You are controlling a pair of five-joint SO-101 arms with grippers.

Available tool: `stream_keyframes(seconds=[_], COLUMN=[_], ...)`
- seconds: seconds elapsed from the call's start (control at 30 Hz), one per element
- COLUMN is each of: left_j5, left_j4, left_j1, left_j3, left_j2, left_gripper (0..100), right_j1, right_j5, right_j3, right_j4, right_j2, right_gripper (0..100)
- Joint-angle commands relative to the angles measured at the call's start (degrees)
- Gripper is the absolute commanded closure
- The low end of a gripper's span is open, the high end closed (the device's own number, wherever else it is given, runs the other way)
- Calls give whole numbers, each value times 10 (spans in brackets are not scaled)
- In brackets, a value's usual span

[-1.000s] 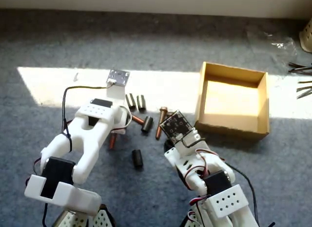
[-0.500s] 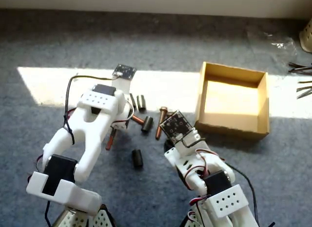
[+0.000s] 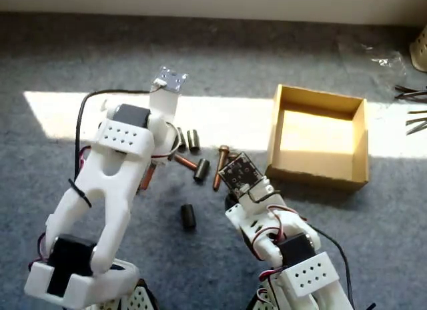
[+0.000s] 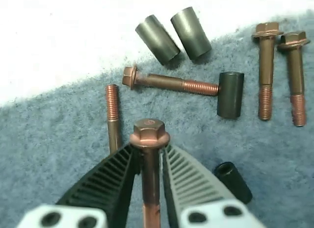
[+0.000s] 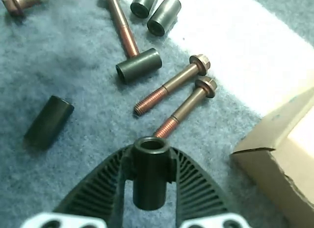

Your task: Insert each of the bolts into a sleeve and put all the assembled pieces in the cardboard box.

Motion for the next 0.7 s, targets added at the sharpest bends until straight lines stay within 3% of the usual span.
stream_keyframes(seconds=[0.0, 0.4, 0.57, 0.67], left_j5=[-14, -14, -14, -11], left_j4=[-47, -229, -245, -245], left_j1=[7, 7, 9, 9], left_j3=[48, 259, 276, 276], left_j2=[-93, -278, -344, -371], left_gripper=[995, 995, 995, 995], right_j1=[5, 4, -26, -43], right_j5=[5, 2, 0, -38], right_j3=[-7, -7, -7, -7], right_j4=[-18, -18, -18, -18], right_j2=[-10, -10, -9, -9], right_gripper=[993, 993, 993, 993])
